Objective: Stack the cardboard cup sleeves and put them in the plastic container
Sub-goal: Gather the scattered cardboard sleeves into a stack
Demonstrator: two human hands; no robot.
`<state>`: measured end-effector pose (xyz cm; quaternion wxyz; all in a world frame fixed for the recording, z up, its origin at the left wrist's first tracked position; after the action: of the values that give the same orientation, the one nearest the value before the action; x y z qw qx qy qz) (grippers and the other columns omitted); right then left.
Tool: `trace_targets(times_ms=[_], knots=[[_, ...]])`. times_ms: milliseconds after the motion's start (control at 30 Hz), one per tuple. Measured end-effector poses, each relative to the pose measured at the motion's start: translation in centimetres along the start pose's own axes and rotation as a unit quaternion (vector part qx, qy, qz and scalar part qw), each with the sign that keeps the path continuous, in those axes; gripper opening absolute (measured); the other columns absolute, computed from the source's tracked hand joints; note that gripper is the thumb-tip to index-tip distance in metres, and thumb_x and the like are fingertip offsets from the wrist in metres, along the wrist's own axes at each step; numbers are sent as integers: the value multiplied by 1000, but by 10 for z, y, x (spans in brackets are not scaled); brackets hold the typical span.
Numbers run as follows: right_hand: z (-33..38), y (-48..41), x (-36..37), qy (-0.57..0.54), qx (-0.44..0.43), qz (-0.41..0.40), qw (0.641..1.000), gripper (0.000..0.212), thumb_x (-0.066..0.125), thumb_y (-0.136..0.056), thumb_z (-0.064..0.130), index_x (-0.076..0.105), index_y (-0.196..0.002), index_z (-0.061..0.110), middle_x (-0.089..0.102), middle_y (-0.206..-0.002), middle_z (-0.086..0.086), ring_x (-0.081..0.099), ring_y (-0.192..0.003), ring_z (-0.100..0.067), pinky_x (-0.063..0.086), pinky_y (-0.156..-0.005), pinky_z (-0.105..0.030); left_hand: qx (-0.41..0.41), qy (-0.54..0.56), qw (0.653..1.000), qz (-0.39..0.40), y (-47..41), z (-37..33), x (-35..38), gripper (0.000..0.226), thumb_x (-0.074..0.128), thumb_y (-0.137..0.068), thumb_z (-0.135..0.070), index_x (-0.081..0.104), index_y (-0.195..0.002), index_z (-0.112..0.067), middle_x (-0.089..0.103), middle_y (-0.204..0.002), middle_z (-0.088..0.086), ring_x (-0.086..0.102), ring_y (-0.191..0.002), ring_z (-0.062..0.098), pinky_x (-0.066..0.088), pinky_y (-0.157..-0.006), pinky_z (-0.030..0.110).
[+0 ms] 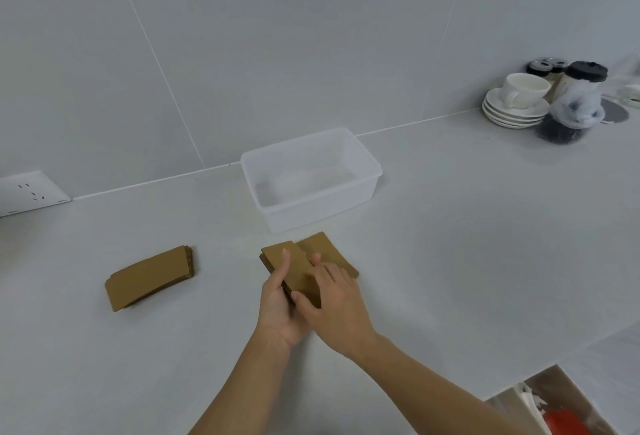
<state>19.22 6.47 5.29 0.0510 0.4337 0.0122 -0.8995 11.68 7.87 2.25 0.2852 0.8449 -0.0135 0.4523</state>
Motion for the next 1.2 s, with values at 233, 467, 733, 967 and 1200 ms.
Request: trace_targets(times_ms=[233, 467, 733, 967, 1200], knots=[[-7, -5, 9, -27, -35, 43, 998, 44, 54, -85, 42, 54, -122, 17, 46, -138, 6, 42, -123, -15, 29, -106, -31, -19, 59, 998, -32, -3, -1, -13, 30, 67, -77, -34, 66, -94, -9, 66, -90, 4, 59, -102, 28, 44, -100, 47], [-20, -16, -9, -50, 11, -34, 998, 54, 45, -80, 57, 59, -114, 18, 51, -125, 2, 43, -119, -14, 26, -97, -25, 13, 95, 993, -63, -4, -13, -17, 25, 69, -71, -30, 62, -83, -9, 63, -73, 5, 58, -76, 21, 43, -96, 38], [-55, -29, -2, 126, 112, 16, 985, 83, 46, -83, 59, 14, -145, 15, 16, -155, -11, 14, -142, -27, 15, -113, -39, 50, 83, 990, -105, 1, -23, -30, 21, 64, -80, -30, 63, -84, -9, 64, -73, 6, 59, -74, 21, 47, -82, 41], [-58, -25, 9, 197, 82, 10, 977, 72, 40, -87, 58, 28, -140, 11, 24, -153, -12, 20, -141, -25, 20, -110, -39, 59, 76, 989, -116, 1, -24, -33, 21, 64, -81, -31, 63, -83, -10, 65, -73, 6, 59, -77, 21, 48, -81, 42], [-50, -36, 1, 186, 57, 12, 981, 47, 46, -89, 39, 40, -126, 11, 51, -127, -6, 44, -118, -23, 33, -99, -31, 50, 80, 988, -118, -2, -25, -32, 25, 65, -80, -32, 64, -88, -9, 64, -82, 7, 61, -79, 22, 48, -84, 43]])
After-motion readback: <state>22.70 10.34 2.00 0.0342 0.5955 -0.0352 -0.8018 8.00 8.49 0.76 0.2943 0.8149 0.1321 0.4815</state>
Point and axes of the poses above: each hand's wrist, its own y-axis away from the middle knuckle, its own x-axis out of the palm, z = x × y, the point moved 4 cm from there along -y, towards the middle knuckle
